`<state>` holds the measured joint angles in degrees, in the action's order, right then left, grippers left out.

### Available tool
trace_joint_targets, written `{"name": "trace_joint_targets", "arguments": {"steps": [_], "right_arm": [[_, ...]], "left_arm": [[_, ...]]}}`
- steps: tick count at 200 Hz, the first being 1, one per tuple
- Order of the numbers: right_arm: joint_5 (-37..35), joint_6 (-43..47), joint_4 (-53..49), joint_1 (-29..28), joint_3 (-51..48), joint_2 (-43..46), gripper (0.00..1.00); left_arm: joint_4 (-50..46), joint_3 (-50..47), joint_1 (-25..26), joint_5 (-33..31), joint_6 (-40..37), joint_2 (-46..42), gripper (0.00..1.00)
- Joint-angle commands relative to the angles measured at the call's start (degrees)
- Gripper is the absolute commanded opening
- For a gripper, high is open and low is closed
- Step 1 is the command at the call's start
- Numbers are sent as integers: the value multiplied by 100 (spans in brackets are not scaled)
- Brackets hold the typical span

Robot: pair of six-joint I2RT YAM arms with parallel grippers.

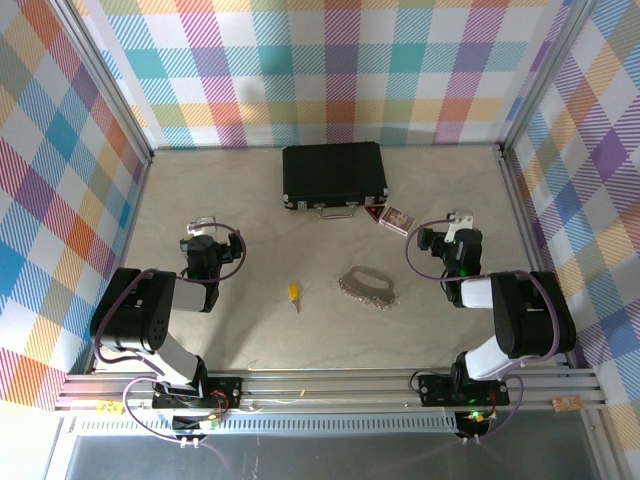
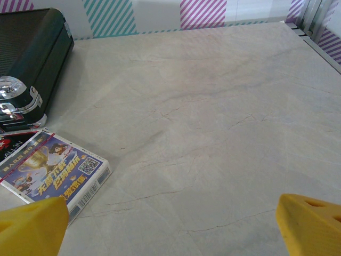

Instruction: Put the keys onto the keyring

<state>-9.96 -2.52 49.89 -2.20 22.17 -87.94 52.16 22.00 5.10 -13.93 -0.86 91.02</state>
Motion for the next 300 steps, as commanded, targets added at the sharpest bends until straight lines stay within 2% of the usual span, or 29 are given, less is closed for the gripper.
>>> {"name": "trace_joint_targets", "arguments": {"steps": [1, 185, 243, 300], "right_arm": [[55, -29, 38, 26, 6, -13, 99], [55, -29, 44, 27, -3, -2, 99], [103, -5, -66, 26, 6, 126, 99], [270, 67, -179, 26, -11, 288, 99]], "left_arm": [[-13, 33, -21, 86, 64, -32, 100], [21, 10, -22, 94, 60, -49, 100], [110, -82, -19, 389, -21, -160, 100], [-430, 112, -11, 359, -37, -384, 100]]}}
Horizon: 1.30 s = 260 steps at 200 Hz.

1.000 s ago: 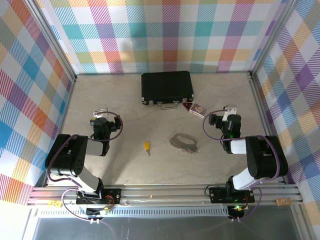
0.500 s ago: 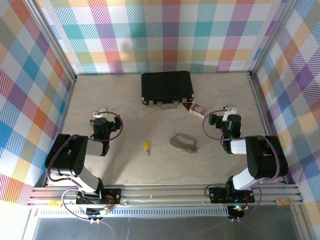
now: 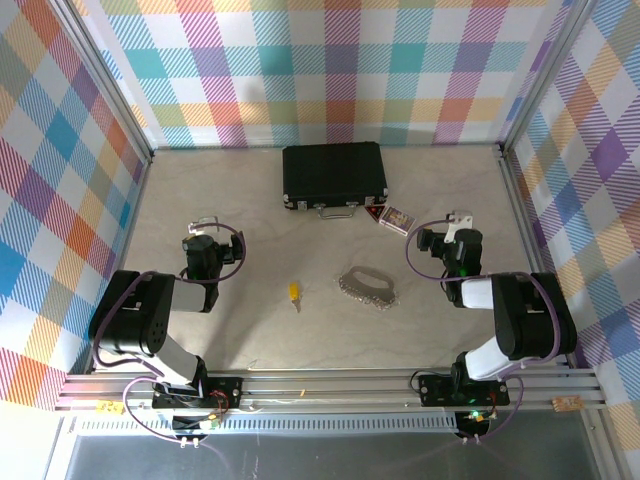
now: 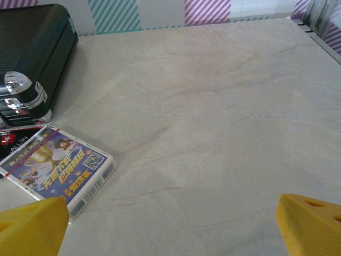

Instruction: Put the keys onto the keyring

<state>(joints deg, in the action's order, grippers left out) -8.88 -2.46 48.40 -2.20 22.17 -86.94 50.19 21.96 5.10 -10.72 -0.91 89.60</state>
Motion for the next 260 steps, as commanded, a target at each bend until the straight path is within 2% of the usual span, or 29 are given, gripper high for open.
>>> {"name": "trace_joint_targets", "arguments": {"steps": [1, 54, 85, 116, 146, 171, 211, 260], "right_arm": [[161, 61, -36, 31, -11, 196, 99], [172, 129, -1175, 29, 217, 1073, 99], [108, -27, -2583, 26, 652, 1577, 99], [121, -498, -4030, 3, 1062, 2124, 99], [-18, -643, -4780, -173, 1125, 2708, 99], [186, -646, -5443, -237, 1289, 3066, 99], [395, -647, -6371, -298, 1666, 3123, 99], [483, -931, -7088, -612, 1931, 3127, 99]], "left_arm": [[-240, 125, -15, 23, -28, -250, 100], [-1401, 426, -18, -218, 143, -793, 100], [-2737, 854, -7, -167, 218, -1172, 100], [-3685, 967, 91, -170, 401, -1823, 100], [-4527, 1060, 218, 256, 755, -2557, 100], [-5306, 1235, 228, 646, 1469, -3125, 100], [-6918, 1807, 266, 1247, 2070, -3610, 100], [-7968, 2175, 299, 1538, 2431, -4014, 100]]}}
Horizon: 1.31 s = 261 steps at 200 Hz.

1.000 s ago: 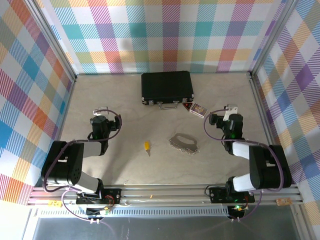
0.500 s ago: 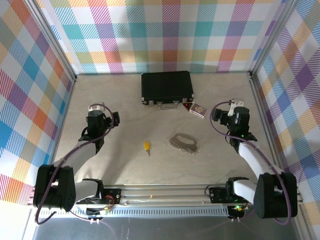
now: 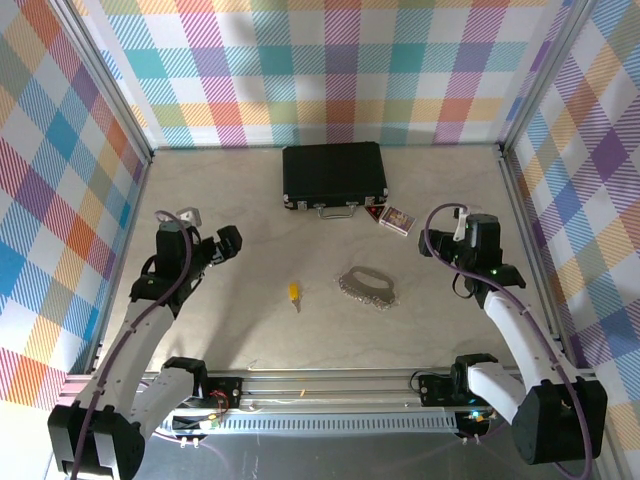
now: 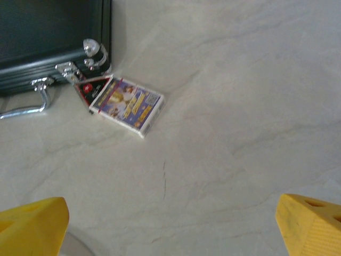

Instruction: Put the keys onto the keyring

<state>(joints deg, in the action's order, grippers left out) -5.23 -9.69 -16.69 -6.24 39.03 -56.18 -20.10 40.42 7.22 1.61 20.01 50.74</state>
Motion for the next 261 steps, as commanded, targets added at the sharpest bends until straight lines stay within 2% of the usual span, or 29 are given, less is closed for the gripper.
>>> {"name": "trace_joint_targets", "arguments": {"steps": [1, 43, 88, 117, 137, 165, 223, 261], "right_arm": [[110, -208, -585, -218, 250, 53, 99], [171, -425, -1052, -600, 438, -72, 99], [163, -683, -1482, -1182, 559, -158, 99], [404, -832, -1623, -1303, 582, -156, 99], [608, -918, -1695, -1301, 578, -148, 99], [782, -1048, -1549, -1301, 393, -205, 99], [1585, -1377, -1140, -1301, 137, -419, 99], [1761, -1404, -1294, -1301, -30, -139, 99]], "left_arm": [[-967, 335, 91, 314, 338, -127, 100], [-1445, 715, 191, 693, 197, 98, 100], [-1712, 954, 582, 787, -41, 348, 100], [-1890, 1148, 1001, 772, -111, 517, 100], [-1945, 1236, 1477, 565, -155, 676, 100], [-1740, 1178, 1942, 594, 17, 851, 100], [-1185, 1334, 3006, 579, 226, 1707, 89], [-304, 1412, 3197, 1157, 262, 2533, 82]]}}
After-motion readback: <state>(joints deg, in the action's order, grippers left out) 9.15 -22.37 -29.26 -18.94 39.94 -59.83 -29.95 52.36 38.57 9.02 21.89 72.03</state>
